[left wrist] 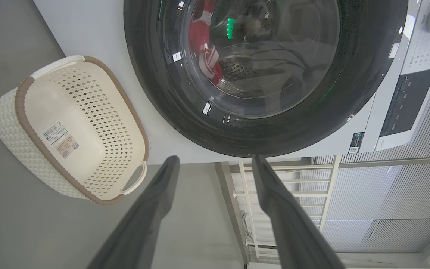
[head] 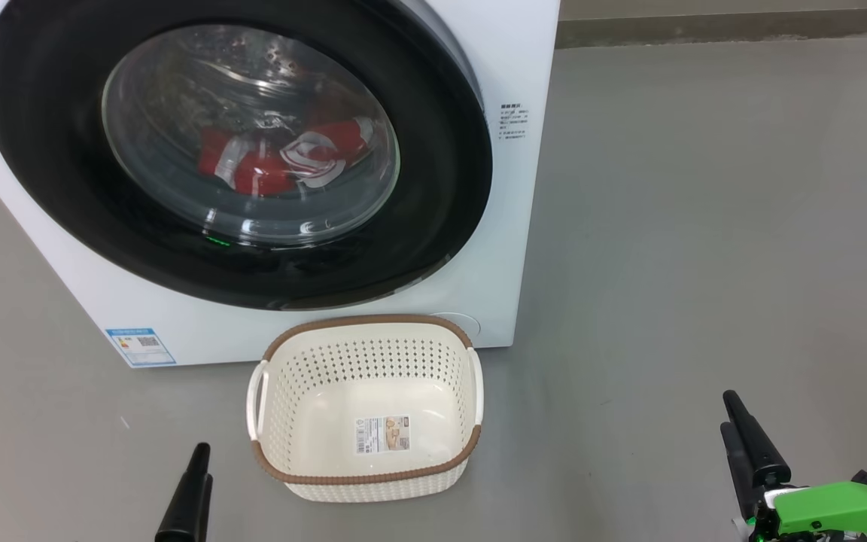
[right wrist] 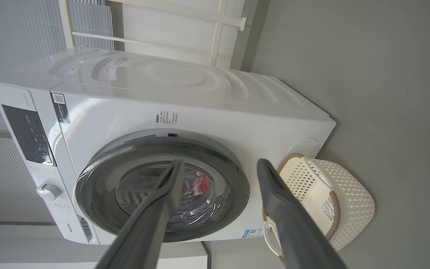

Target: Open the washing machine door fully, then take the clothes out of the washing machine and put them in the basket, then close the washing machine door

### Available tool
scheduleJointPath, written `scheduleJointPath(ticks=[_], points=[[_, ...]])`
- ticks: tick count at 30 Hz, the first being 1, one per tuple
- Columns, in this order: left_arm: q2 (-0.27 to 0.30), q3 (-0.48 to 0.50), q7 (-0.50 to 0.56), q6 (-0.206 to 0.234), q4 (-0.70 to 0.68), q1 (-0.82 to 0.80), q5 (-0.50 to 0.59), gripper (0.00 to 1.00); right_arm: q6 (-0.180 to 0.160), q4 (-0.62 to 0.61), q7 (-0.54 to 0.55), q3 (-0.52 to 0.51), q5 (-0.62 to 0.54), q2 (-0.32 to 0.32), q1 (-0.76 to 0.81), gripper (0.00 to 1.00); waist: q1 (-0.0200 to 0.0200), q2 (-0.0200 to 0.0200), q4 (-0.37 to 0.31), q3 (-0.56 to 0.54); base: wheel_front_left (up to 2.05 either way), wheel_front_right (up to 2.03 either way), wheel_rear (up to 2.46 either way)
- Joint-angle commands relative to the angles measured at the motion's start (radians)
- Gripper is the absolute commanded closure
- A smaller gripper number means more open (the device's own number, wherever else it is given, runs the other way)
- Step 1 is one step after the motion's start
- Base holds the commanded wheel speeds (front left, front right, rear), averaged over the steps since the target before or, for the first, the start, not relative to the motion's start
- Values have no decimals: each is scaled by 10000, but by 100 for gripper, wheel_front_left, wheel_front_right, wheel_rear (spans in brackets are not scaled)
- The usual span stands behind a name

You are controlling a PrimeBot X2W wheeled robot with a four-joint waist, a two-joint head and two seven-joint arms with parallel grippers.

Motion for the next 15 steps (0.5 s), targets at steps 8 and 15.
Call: scheduleJointPath(ticks=[8, 15], points=[[130, 103, -317, -22, -530, -97, 1466, 0, 1, -369, -318, 231, -922, -223, -146, 0, -1, 0, 2, 37, 0, 0, 0], [99, 144, -524, -26, -757, -22, 2635, 0, 2, -403, -523, 406, -1882, -275, -116, 0, -1, 0, 3, 63, 0, 0, 0]])
